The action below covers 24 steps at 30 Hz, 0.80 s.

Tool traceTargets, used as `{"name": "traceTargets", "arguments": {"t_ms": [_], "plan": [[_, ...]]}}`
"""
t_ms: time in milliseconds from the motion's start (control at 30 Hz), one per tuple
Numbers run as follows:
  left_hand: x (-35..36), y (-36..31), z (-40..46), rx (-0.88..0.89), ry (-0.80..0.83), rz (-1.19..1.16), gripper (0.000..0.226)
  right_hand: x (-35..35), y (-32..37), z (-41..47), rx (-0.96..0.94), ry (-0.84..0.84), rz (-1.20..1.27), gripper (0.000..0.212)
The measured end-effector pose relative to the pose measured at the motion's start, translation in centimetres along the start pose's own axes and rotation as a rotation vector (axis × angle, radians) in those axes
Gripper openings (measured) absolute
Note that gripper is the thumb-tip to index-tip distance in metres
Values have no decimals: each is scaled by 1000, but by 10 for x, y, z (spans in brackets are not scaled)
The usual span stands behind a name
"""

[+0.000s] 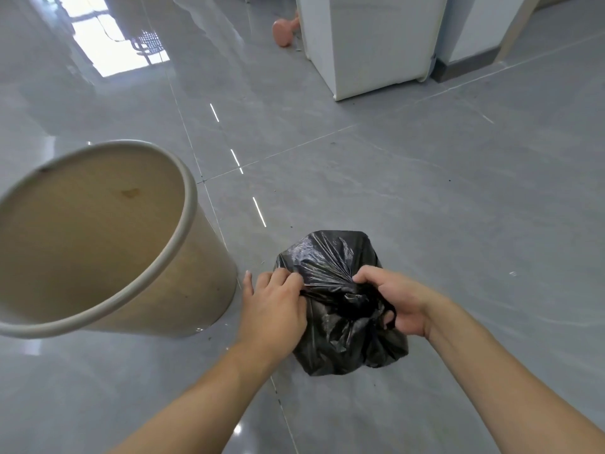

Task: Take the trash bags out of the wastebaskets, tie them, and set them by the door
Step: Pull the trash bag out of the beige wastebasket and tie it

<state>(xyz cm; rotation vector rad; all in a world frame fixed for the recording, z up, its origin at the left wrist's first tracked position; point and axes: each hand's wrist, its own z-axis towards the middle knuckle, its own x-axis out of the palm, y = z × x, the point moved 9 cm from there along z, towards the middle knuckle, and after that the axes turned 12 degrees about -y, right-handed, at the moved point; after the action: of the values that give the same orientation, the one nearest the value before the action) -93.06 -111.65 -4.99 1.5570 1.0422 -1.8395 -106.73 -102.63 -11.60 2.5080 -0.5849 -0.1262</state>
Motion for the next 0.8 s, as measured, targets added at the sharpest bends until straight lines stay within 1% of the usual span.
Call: {"name": "traceTargets", "arguments": {"t_ms": [100, 167, 200, 267, 333, 433, 533, 567, 667, 700, 767, 800], "plan": [[5, 6, 5, -42, 67, -21, 19, 9, 3, -4, -19, 152, 113, 23], [3, 6, 7, -36, 87, -124, 24, 12, 3, -5, -36, 189, 126, 28], [-3, 5, 8, -27, 71, -202, 30, 13, 3, -6, -45, 191, 124, 31], [-18, 3, 7, -16, 0, -354, 44, 13, 5, -7, -60, 156, 113, 33], [-27, 0, 5, -26, -48, -456, 49, 9, 6, -6, -81, 74, 117, 32], [-24, -6, 0, -9, -43, -489, 49, 5, 6, -1, -101, -11, 140, 33], [-13, -13, -3, 50, -13, -465, 50, 8, 7, 0, -108, -9, 168, 32], [-11, -14, -3, 66, -30, -460, 46, 9, 8, -1, -112, -3, 177, 32], [-20, -22, -2, 154, -146, -423, 26, 14, 8, -8, -118, 24, 192, 34], [-24, -26, -1, 185, -172, -415, 23, 15, 10, -11, -122, 10, 202, 34], [-34, -28, 2, 170, -193, -426, 20, 6, 16, -17, -162, -112, 198, 34], [-40, -24, 5, 107, -187, -463, 20, -4, 22, -19, -236, -218, 131, 35]]}}
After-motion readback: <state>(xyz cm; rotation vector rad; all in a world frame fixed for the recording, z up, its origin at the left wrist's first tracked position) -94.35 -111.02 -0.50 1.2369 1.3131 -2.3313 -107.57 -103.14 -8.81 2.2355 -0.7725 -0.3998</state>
